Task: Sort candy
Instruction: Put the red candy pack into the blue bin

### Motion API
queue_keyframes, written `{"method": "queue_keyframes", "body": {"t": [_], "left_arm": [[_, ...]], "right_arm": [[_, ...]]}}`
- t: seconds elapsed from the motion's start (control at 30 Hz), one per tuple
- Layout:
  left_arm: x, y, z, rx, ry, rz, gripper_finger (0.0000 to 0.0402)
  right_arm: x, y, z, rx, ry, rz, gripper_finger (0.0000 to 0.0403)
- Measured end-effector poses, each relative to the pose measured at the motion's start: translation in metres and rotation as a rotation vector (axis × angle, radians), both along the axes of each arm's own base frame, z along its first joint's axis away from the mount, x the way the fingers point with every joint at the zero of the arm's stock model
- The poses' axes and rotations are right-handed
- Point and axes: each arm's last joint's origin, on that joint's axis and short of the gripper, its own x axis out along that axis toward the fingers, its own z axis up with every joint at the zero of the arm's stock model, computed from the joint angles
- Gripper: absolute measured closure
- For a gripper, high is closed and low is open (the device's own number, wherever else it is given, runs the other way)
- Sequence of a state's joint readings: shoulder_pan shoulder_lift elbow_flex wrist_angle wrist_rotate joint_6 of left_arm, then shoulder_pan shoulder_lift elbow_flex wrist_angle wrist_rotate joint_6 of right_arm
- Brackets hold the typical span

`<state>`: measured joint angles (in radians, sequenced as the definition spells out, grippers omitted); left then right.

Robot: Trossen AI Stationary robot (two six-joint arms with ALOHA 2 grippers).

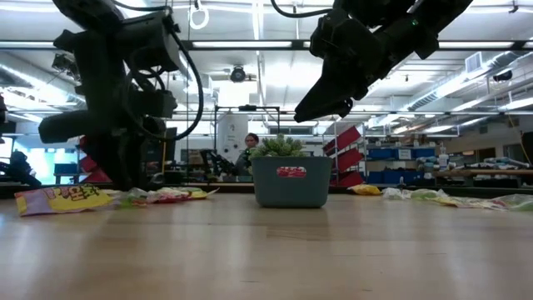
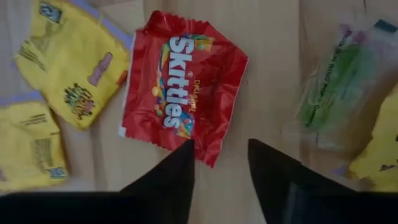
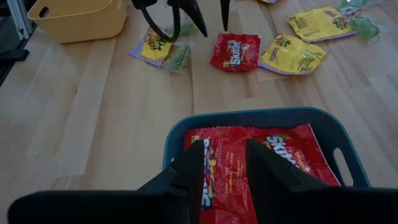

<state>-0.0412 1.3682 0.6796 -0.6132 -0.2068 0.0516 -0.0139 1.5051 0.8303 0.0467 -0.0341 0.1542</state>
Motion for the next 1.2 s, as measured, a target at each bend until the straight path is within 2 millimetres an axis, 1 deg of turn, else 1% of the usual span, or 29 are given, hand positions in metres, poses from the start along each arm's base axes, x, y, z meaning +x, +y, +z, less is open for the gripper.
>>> {"method": "queue_keyframes", "body": {"t": [0.1, 0.17, 0.53, 0.63, 0.7, 0.77, 0.87, 0.9, 1.03, 1.2], "left_arm": [[0.000, 0.001, -0.002, 0.042, -0.008, -0.009, 0.0222], [-0.003, 0.002, -0.005, 0.060, 0.004, -0.011, 0.0215], [-0.002, 0.002, -0.018, 0.095, 0.007, -0.051, 0.0218], [0.000, 0.002, -0.022, 0.118, 0.021, -0.075, 0.0237], [0.001, 0.002, -0.024, 0.124, 0.030, -0.093, 0.0260], [0.002, 0.002, -0.026, 0.126, 0.037, -0.114, 0.0297], [0.003, 0.002, -0.025, 0.132, 0.032, -0.120, 0.0371], [0.005, 0.002, -0.025, 0.139, 0.025, -0.114, 0.0386], [0.007, 0.004, -0.020, 0.188, 0.029, -0.093, 0.0397], [0.016, 0.004, -0.005, 0.192, 0.022, -0.093, 0.0400]], "right_arm": [[0.000, 0.000, 0.000, -0.001, 0.000, 0.001, 0.0300], [0.000, 0.000, 0.000, -0.007, 0.000, 0.005, 0.0300], [0.000, 0.000, 0.000, -0.019, -0.001, 0.014, 0.0300], [0.000, 0.000, 0.000, -0.021, -0.001, 0.012, 0.0300], [0.000, 0.000, 0.000, -0.026, 0.005, 0.007, 0.0300], [0.000, 0.000, 0.000, -0.028, 0.005, 0.007, 0.0300], [0.000, 0.000, 0.000, -0.028, 0.005, 0.006, 0.0300], [0.000, 0.000, 0.000, -0.029, 0.004, 0.006, 0.0300], [0.000, 0.000, 0.000, -0.027, 0.004, 0.002, 0.0300], [-0.003, 0.001, 0.006, -0.022, -0.009, 0.001, 0.0300]]}}
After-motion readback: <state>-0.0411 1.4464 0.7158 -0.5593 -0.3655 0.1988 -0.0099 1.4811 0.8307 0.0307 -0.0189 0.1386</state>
